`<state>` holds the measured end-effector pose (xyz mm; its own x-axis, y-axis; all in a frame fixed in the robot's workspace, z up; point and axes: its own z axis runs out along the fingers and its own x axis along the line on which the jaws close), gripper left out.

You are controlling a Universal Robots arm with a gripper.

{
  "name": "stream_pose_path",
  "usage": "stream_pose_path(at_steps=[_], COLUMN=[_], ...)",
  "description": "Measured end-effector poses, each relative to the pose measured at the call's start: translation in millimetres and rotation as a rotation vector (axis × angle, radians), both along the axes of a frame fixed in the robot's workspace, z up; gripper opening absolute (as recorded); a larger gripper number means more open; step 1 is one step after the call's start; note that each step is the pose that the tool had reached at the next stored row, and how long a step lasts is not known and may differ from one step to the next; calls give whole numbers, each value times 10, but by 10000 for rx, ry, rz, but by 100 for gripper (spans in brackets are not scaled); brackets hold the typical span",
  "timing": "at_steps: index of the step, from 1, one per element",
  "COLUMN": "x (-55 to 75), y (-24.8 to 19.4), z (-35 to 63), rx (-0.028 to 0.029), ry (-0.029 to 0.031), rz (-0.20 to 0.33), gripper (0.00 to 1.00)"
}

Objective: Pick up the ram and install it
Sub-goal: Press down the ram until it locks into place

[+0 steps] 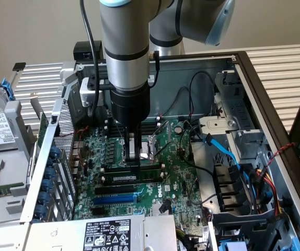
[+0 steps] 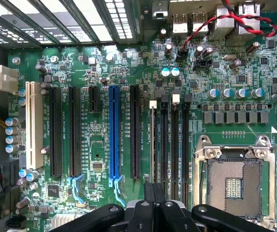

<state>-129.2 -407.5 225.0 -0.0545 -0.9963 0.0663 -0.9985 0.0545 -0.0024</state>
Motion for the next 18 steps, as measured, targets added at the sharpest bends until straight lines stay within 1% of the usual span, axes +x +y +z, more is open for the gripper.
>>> stream_pose_path(at_steps=[3, 4, 5, 6, 7, 9, 11, 18], x=[0, 2, 4, 2, 1, 1, 1, 0], y=[0, 3, 5, 4, 6, 12, 15, 15], z=[4, 27, 65, 117, 162, 256, 327, 335], rx=[-1, 10, 16, 3, 2, 1, 0, 1], ry=[1, -6, -19, -8, -10, -20, -32, -37], rz=[0, -1, 1, 2, 2, 2, 1, 0], gripper=[10, 10, 10, 10, 10, 10, 10, 10])
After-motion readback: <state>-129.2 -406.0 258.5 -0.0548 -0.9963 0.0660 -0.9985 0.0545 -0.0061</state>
